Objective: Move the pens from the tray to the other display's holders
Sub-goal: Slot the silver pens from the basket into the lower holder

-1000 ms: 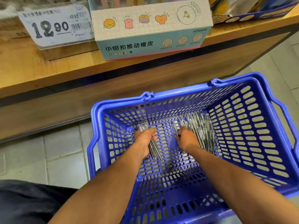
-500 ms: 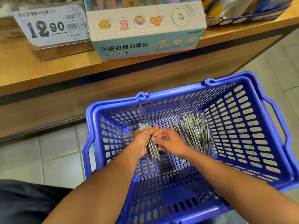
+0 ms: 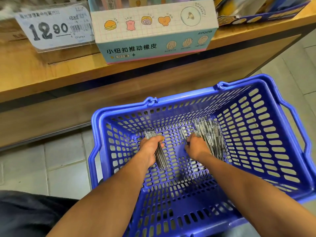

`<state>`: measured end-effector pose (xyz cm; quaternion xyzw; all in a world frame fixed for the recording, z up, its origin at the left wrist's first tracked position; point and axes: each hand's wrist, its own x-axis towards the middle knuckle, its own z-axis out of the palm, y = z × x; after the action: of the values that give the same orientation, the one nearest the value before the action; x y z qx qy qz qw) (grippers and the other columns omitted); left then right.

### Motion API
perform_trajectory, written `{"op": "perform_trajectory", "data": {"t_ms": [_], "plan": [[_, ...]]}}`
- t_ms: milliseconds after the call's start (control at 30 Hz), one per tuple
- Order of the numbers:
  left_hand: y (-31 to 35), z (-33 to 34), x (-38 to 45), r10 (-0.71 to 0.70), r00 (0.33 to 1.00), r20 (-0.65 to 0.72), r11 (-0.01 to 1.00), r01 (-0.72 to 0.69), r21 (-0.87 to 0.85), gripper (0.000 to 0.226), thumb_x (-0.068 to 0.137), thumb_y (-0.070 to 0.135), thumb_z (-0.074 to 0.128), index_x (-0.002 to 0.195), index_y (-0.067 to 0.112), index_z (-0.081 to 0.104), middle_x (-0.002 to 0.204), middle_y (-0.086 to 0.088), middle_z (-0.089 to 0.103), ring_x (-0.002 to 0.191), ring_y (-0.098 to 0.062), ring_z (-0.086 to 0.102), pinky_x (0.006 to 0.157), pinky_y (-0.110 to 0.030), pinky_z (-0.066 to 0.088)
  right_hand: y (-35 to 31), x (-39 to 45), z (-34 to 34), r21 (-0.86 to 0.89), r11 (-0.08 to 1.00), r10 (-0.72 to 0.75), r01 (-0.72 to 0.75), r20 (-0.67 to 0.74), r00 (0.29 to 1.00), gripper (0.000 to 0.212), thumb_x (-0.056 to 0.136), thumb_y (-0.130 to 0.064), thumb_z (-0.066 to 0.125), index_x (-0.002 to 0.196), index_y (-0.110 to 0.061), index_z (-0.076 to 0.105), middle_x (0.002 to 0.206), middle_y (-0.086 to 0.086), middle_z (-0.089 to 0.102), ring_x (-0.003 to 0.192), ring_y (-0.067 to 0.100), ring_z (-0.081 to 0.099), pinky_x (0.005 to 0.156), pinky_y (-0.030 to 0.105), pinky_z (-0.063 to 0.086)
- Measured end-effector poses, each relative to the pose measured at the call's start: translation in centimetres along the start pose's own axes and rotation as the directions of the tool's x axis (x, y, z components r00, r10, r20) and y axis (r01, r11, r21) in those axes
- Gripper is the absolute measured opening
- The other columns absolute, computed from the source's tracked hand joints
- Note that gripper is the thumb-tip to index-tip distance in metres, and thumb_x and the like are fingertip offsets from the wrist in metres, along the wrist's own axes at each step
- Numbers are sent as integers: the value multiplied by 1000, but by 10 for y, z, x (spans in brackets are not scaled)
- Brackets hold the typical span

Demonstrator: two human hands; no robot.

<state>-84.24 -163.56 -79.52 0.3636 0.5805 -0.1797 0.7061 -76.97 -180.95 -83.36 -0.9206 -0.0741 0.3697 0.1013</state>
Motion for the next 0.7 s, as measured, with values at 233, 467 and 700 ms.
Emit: {"op": "perform_trajectory", "data": {"t_ms": [233,467,700], "plan": [[1,3,-1,33,998,58,999,-31,-27,74,76,24,85,137,6,47,122,-22,65,97,-35,69,83,-57,58,-43,-34,-6,584,790,-311,189,116,943,16,88,-12,69,94,-18,56,72,-1,63,50,5,58,52,14,47],[-2,3,-1,57,997,47,998,-57,-4,72,76,14,83,136,3,46,113,-24,68,99,-40,70,87,-60,56,-51,-43,-12,619,751,-366,230,100,925,15,87,-22,72,98,-19,61,75,0,65,55,7,60,58,24,51],[-1,1,3,47,998,30,998,-48,42,41,86,8,72,124,2,56,67,-8,67,55,-17,63,54,-31,54,-25,-38,-58,647,744,-48,168,-199,979,44,88,-39,67,125,-21,52,114,-5,62,79,7,65,64,14,49]]}}
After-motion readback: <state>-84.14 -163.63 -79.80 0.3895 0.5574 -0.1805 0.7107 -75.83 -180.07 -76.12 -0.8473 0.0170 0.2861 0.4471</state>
